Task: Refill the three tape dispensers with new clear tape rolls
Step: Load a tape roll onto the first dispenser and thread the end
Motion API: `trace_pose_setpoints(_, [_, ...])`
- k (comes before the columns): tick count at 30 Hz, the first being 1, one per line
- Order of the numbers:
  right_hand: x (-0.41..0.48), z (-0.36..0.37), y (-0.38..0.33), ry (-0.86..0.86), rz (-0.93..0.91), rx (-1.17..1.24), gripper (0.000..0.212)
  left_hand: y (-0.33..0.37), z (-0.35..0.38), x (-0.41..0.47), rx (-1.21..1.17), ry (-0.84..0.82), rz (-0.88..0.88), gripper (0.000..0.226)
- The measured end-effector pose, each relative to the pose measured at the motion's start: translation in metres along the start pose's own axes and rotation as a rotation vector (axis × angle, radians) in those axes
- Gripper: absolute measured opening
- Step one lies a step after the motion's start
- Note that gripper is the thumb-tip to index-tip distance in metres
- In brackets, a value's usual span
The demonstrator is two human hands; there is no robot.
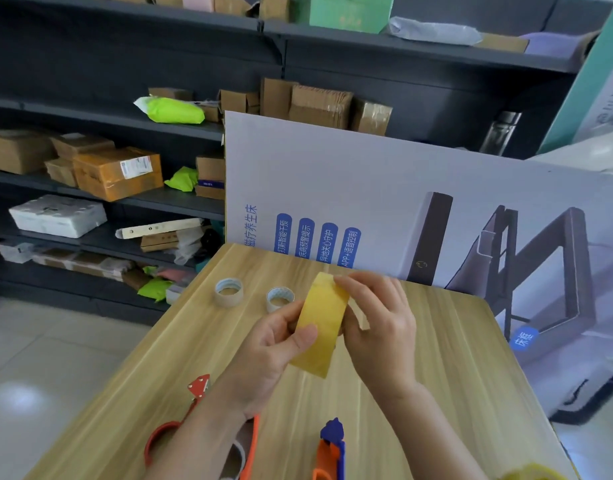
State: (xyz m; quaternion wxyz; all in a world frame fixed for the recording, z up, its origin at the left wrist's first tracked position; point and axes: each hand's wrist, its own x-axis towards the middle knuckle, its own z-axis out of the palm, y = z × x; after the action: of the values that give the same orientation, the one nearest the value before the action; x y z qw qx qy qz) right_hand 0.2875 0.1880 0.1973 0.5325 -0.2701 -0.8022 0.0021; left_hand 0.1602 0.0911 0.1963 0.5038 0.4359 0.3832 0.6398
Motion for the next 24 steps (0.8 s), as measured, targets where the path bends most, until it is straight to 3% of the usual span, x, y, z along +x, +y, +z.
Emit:
trace_pose_setpoints(4, [0.002,0.007,-0.007,0.0,0.004,-0.062,0.036,0.003,-0.017,0.004,0.061,-0.017,-0.022,0.04])
trace_pose_setpoints(7, [0.004,0.012,-0.016,-0.054,0.208,0.012,0.039,0.009,-0.028,0.003,0.091,-0.047,-0.008,0.055])
trace_pose_setpoints(11, [0.006,0.018,-0.024,-0.133,0.386,0.089,0.031,0.015,-0.042,-0.001,0.106,-0.109,0.015,0.056])
trace_pose_setpoints(16, [0.012,0.021,-0.032,-0.152,0.423,0.139,0.03,0.017,-0.048,-0.005,0.128,-0.142,0.025,0.048])
trace_pose_setpoints(21, [0.02,0.016,-0.033,-0.12,0.332,0.214,0.038,0.021,-0.042,-0.004,0.15,-0.143,0.0,0.036])
trace_pose_setpoints(24, [0.019,0.013,-0.038,-0.104,0.331,0.284,0.04,0.029,-0.03,0.005,0.129,-0.081,-0.003,0.026])
